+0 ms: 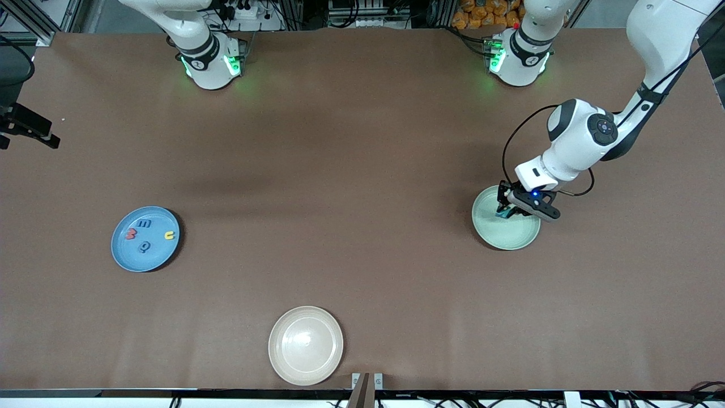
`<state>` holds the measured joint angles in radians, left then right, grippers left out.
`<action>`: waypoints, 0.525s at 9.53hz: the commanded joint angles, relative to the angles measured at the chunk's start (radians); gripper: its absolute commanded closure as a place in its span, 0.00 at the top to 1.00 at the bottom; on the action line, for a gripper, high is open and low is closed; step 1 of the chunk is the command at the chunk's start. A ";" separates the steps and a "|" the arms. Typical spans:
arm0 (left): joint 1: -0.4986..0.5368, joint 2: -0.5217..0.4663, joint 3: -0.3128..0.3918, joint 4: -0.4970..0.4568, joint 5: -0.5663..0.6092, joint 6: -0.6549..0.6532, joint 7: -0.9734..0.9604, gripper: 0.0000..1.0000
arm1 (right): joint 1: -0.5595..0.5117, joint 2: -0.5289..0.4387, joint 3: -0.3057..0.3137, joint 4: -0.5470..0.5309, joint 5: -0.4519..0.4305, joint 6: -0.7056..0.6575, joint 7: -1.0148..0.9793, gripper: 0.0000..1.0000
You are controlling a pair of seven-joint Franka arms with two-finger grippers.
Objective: Sort upper and lower case letters into plates
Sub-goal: 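Lower the teal k into the green plate and open the left gripper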
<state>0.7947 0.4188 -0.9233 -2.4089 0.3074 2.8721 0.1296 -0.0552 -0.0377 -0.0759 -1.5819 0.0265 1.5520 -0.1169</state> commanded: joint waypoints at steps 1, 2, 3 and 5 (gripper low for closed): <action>0.069 0.020 -0.012 -0.030 0.065 0.049 0.024 0.27 | 0.003 -0.030 0.001 -0.029 -0.013 0.005 0.019 1.00; 0.096 0.046 -0.012 -0.030 0.093 0.056 0.024 0.27 | 0.003 -0.030 0.001 -0.029 -0.013 0.005 0.019 1.00; 0.101 0.066 -0.012 -0.030 0.117 0.070 0.022 0.27 | 0.003 -0.030 0.001 -0.029 -0.013 0.003 0.019 1.00; 0.094 0.070 -0.014 -0.024 0.119 0.070 -0.008 0.27 | 0.003 -0.031 0.001 -0.029 -0.013 0.000 0.019 1.00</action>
<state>0.8813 0.4783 -0.9228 -2.4327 0.4002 2.9229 0.1351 -0.0552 -0.0380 -0.0760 -1.5833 0.0265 1.5519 -0.1167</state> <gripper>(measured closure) 0.714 0.000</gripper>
